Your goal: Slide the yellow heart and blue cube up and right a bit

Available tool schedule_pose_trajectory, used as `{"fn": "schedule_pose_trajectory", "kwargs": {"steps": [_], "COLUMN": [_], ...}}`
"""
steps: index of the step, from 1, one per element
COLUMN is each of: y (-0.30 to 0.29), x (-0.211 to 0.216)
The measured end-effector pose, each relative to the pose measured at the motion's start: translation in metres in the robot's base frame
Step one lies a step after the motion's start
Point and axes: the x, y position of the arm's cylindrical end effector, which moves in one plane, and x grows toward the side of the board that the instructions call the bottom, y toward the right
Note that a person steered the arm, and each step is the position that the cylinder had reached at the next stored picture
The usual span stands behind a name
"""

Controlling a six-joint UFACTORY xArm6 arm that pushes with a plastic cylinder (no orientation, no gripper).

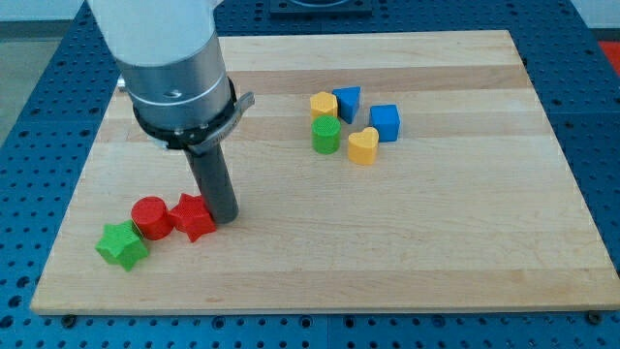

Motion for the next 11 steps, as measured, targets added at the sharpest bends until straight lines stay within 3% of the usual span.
{"fn": "schedule_pose_trajectory", "kwargs": {"steps": [3,4,6,11], "y": [-0.015,0.04,0.128,0.158], "x": [0.039,0.038,-0.018,-0.145]}}
